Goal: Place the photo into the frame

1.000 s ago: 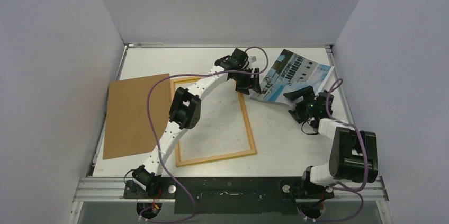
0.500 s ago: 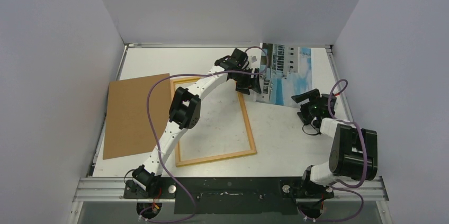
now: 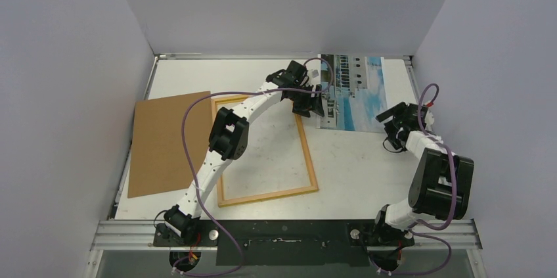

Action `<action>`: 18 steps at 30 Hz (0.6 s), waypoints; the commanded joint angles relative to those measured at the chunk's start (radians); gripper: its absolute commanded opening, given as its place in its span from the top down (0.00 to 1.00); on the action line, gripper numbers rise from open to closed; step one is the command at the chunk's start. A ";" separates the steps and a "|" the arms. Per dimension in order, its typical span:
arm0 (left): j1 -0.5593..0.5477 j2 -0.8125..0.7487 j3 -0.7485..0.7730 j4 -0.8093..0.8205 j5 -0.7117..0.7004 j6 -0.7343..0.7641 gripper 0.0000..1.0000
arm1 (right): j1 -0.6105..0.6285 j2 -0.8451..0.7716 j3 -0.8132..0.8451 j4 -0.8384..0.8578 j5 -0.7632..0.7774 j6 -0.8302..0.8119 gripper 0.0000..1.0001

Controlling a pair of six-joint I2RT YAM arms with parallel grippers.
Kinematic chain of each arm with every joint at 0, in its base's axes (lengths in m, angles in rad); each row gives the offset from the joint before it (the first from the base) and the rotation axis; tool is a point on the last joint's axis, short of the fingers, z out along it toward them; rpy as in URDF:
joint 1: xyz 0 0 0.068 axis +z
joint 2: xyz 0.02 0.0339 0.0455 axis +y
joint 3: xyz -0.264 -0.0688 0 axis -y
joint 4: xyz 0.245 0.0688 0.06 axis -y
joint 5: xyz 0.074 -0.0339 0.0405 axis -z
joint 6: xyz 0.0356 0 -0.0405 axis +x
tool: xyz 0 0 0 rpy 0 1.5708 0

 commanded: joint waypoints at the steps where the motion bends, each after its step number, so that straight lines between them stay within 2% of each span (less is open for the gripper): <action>1: -0.004 0.007 -0.037 -0.056 -0.077 -0.021 0.34 | -0.011 -0.023 0.137 -0.187 0.181 -0.146 0.15; 4: -0.013 -0.010 -0.036 -0.044 -0.095 -0.016 0.34 | -0.020 0.047 0.227 -0.231 0.266 -0.198 0.15; 8: -0.035 -0.027 0.032 -0.024 -0.106 0.014 0.34 | -0.044 0.157 0.314 -0.254 0.285 -0.245 0.15; 11: -0.050 -0.048 0.049 0.007 -0.109 0.028 0.34 | -0.067 0.212 0.345 -0.244 0.234 -0.282 0.14; 18: -0.096 -0.128 -0.069 0.129 -0.146 0.070 0.35 | -0.107 0.283 0.378 -0.237 0.075 -0.316 0.15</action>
